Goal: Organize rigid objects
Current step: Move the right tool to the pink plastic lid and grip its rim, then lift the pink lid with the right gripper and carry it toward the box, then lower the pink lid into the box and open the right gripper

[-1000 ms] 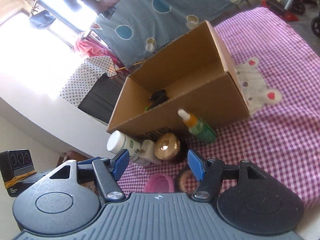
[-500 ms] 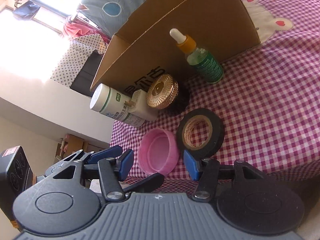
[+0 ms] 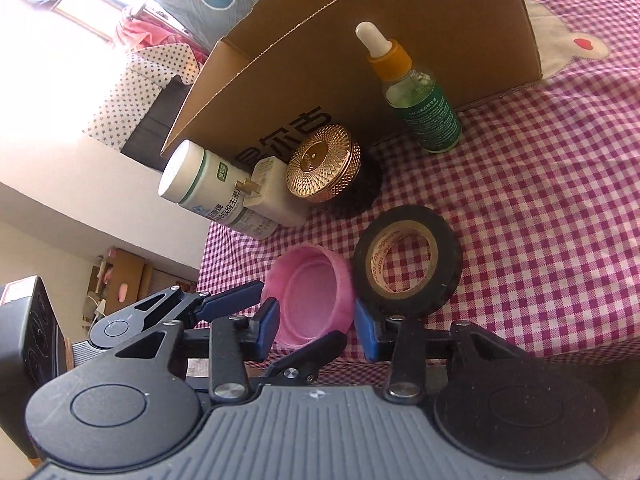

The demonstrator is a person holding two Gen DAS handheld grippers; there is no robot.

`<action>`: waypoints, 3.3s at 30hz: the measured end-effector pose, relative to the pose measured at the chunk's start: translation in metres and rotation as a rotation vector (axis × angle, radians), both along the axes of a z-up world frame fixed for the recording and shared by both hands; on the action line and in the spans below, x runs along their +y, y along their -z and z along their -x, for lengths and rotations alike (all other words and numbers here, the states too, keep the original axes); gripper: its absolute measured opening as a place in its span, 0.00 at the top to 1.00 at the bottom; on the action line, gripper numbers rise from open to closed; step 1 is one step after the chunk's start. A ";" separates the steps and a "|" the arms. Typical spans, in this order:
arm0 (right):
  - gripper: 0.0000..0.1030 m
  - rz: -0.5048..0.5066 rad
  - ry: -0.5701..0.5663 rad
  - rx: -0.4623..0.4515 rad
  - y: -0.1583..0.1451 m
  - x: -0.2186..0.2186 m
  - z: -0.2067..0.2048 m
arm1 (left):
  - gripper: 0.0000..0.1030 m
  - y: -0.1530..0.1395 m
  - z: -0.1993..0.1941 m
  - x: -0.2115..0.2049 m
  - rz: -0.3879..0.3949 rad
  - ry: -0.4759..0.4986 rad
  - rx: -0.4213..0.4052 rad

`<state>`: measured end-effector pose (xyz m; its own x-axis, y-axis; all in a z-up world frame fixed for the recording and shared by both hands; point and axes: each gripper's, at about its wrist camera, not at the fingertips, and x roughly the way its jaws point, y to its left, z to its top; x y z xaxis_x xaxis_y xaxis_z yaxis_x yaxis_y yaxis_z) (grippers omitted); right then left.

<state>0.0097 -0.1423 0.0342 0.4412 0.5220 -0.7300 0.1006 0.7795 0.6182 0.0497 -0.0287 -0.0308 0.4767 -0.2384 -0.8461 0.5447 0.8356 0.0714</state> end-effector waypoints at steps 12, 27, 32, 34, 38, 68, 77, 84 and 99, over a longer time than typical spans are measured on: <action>0.74 0.034 0.004 -0.004 0.015 0.013 -0.006 | 0.32 0.001 0.006 -0.004 -0.039 0.001 -0.063; 0.74 0.011 0.003 -0.054 0.003 0.010 0.011 | 0.32 -0.016 0.026 -0.005 -0.052 -0.009 -0.121; 0.74 0.006 0.010 -0.084 -0.007 0.007 0.018 | 0.32 -0.023 0.032 -0.006 -0.052 -0.012 -0.148; 0.74 0.013 0.010 -0.105 -0.015 0.007 0.020 | 0.32 -0.028 0.033 -0.006 -0.049 -0.016 -0.169; 0.74 0.043 -0.004 -0.174 -0.037 0.008 0.019 | 0.32 -0.045 0.034 -0.008 -0.043 -0.027 -0.225; 0.72 0.054 -0.339 0.161 -0.051 0.005 -0.272 | 0.31 -0.078 -0.193 -0.001 -0.076 -0.057 0.101; 0.72 0.051 -0.416 0.300 -0.008 0.018 -0.297 | 0.30 -0.050 -0.215 0.004 -0.134 -0.040 0.240; 0.71 0.052 -0.429 0.351 0.005 0.026 -0.304 | 0.22 -0.054 -0.218 0.001 -0.125 -0.049 0.247; 0.45 -0.008 -0.324 -0.115 -0.145 -0.034 -0.211 | 0.16 -0.145 -0.140 0.031 0.092 -0.100 -0.036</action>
